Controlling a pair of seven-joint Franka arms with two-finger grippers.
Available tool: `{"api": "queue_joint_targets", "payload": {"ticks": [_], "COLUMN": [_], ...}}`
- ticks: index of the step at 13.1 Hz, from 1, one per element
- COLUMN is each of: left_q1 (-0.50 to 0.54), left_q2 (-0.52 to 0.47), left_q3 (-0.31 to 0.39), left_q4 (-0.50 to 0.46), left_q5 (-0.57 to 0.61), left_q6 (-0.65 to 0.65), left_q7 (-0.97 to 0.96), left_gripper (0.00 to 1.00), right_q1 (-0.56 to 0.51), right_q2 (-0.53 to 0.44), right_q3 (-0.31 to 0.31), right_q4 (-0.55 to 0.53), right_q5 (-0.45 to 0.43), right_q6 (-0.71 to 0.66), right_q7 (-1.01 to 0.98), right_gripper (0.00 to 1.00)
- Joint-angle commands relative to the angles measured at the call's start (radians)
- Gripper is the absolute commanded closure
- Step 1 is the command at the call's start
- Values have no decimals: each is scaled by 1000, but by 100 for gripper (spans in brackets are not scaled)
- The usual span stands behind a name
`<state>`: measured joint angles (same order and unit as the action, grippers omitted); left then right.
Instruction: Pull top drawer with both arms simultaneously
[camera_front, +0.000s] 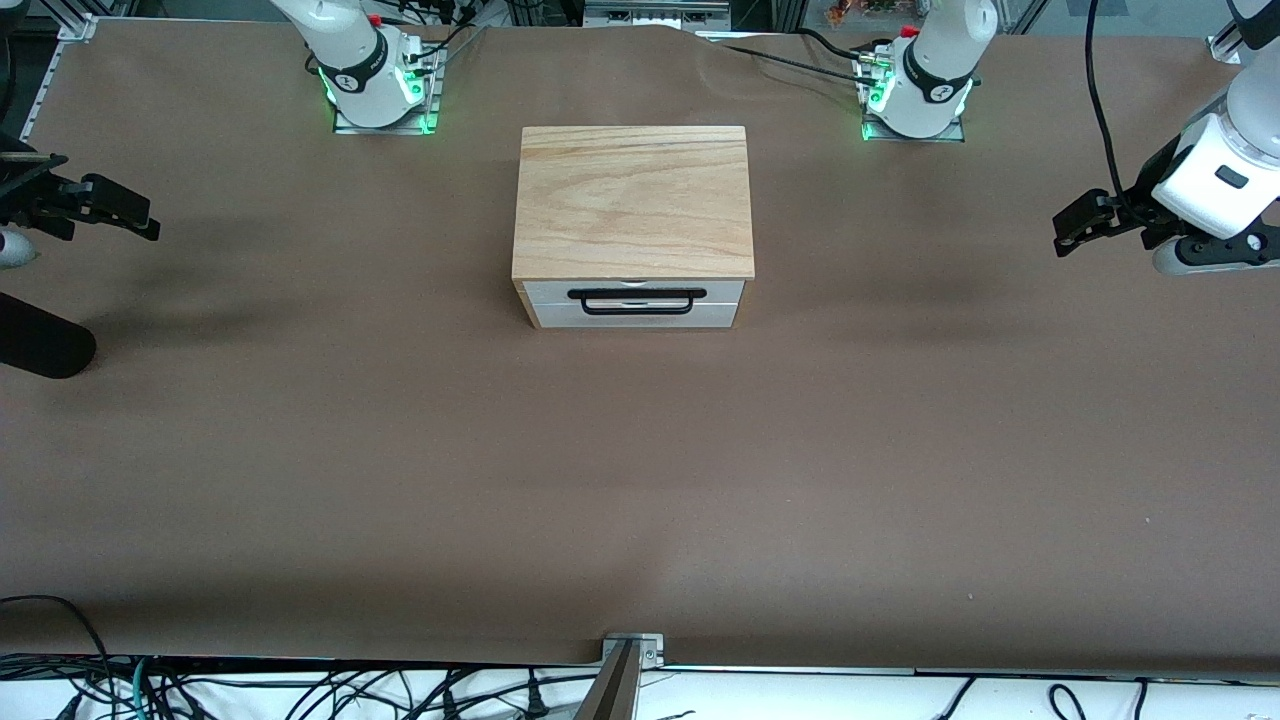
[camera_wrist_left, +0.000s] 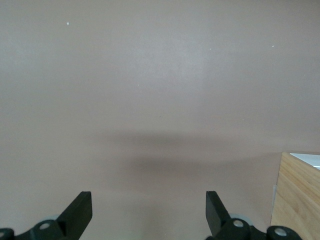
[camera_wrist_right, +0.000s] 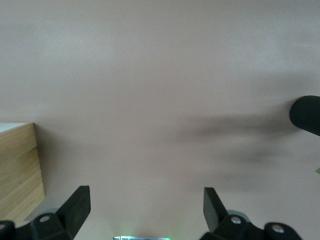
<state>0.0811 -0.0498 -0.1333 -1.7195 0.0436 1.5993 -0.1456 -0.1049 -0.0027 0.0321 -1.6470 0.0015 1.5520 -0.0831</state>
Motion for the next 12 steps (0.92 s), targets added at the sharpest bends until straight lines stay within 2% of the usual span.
{"api": "queue_joint_targets", "payload": {"ticks": [1,12], "left_q1": [12,17], "left_q2": [-41,-41], "left_q3": [-6,-6], "left_q4": [-46,-57], "left_q5": [19,5], "left_q6": [7,5], "left_q7": [8,8], "left_gripper": [0,0], "right_q1": [-10,1], "right_q2": [-8,26], "right_q3": [9,11], "right_q4": [-4,3], "right_q5": [17,12], "right_q6": [8,2], "right_q7": [9,5], "right_gripper": [0,0]}}
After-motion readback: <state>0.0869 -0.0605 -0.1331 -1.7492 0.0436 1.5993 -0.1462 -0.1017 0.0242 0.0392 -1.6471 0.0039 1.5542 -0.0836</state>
